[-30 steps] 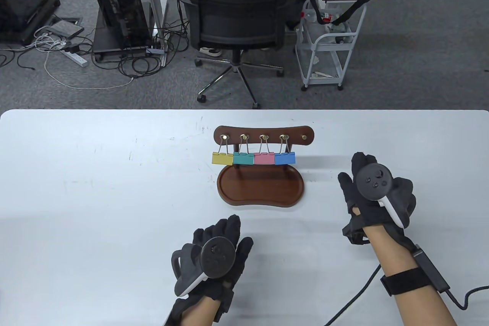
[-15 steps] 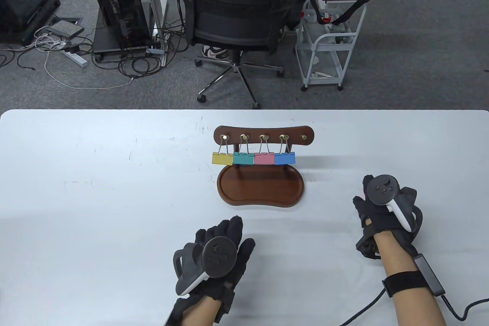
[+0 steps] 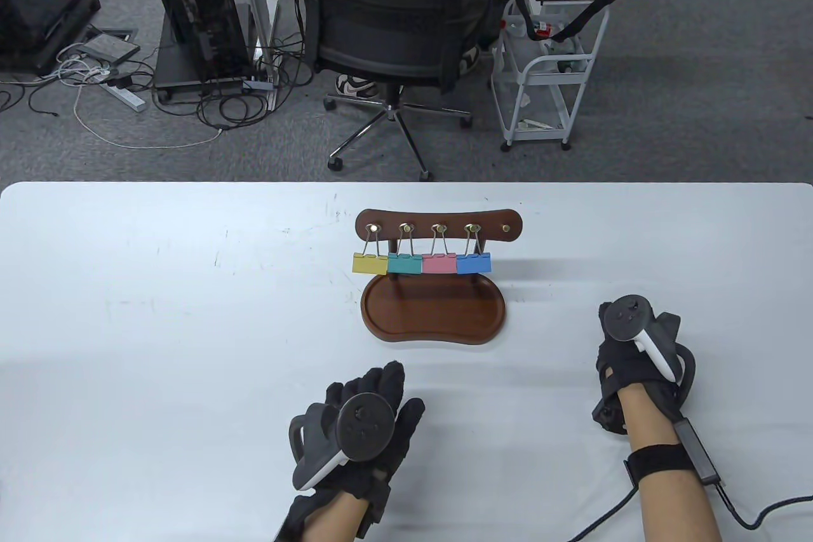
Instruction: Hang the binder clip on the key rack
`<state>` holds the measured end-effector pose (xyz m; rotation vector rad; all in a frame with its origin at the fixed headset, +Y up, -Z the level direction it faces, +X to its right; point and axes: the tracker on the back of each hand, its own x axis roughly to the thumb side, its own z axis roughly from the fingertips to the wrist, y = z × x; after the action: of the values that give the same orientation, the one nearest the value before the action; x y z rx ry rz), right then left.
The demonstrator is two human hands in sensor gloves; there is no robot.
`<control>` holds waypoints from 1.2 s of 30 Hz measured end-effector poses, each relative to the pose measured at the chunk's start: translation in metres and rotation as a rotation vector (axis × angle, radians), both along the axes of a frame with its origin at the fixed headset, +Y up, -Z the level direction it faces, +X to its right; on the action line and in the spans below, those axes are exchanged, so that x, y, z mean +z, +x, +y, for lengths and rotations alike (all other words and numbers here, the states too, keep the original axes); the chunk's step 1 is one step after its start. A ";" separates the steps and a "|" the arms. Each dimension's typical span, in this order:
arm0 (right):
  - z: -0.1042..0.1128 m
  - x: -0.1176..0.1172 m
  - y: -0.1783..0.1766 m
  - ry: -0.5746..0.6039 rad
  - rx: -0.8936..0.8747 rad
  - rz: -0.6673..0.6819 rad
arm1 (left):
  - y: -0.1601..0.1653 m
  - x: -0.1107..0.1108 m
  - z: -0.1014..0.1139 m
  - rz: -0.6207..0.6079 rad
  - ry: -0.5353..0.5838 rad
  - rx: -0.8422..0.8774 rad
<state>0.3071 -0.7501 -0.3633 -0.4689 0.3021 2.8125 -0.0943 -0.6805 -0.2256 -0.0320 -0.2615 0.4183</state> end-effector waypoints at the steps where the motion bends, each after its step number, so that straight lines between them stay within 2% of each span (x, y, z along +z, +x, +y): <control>1: -0.001 -0.001 0.000 -0.001 0.001 0.000 | 0.000 0.000 0.000 0.000 0.000 -0.001; 15: -0.011 -0.011 0.008 -0.001 -0.019 -0.017 | -0.001 -0.001 -0.001 0.003 -0.022 -0.008; 36: -0.007 -0.010 0.016 0.042 0.011 0.016 | -0.002 -0.003 -0.002 0.002 -0.028 -0.003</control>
<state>0.3227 -0.7573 -0.3737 -0.4401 0.2442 2.8287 -0.0959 -0.6826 -0.2284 -0.0599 -0.2536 0.4187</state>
